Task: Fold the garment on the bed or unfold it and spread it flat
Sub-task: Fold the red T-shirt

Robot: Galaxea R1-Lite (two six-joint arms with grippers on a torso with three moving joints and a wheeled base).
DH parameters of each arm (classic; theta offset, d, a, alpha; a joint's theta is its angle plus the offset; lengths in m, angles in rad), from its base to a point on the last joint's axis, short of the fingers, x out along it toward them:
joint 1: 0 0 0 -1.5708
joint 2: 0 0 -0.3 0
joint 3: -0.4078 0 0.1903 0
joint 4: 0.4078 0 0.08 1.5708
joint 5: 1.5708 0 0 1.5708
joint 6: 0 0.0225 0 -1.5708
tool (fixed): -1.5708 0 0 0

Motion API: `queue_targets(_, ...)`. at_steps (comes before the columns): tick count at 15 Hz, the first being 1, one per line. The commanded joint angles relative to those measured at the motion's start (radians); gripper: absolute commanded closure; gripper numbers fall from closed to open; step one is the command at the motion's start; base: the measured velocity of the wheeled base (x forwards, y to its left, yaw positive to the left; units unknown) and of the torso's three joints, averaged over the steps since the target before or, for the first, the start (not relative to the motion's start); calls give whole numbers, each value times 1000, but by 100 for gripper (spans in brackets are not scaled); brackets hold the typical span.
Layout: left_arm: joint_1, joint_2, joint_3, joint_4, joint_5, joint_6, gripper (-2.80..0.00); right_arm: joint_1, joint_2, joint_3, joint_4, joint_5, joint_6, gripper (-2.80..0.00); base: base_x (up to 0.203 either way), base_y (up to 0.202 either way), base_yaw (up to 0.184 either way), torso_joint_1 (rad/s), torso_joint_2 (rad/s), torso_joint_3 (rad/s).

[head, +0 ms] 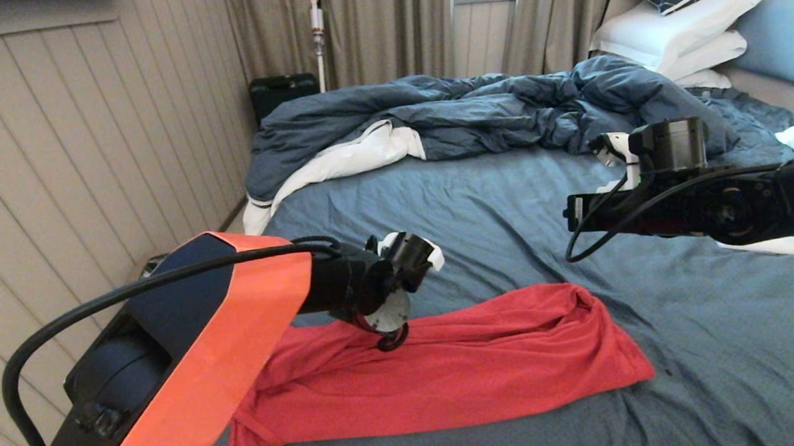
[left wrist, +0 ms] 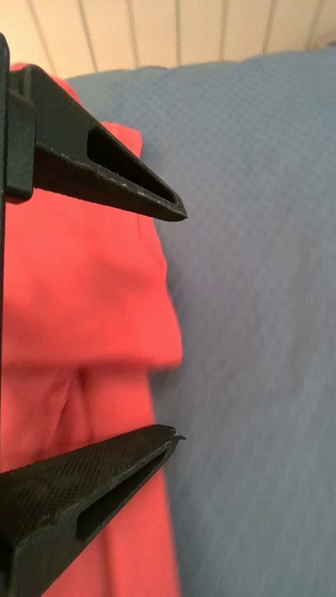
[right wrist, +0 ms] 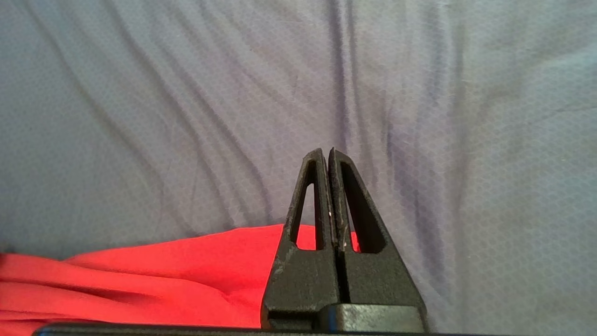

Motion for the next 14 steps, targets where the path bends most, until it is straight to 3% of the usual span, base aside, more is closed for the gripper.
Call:
queue_targets(1, 10, -2, 5, 3, 5, -4, -280, 1, 4, -2, -2, 1, 0, 0, 0, 0, 0, 0, 0, 0)
queue_targets(2, 15, -2, 5, 2, 5, -4, -280, 1, 9, -2, -4, 1, 0, 0, 0, 0, 0, 0, 0, 0)
queue_targets(3, 21, -1, 4, 2, 5, -4, 0, 1, 11, -2, -4, 1, 0, 0, 0, 0, 0, 0, 0, 0)
queue_targets(14, 41, -26, 4, -2, 9, -37, 0, 1, 13, -2, -4, 1, 0, 0, 0, 0, 0, 0, 0, 0)
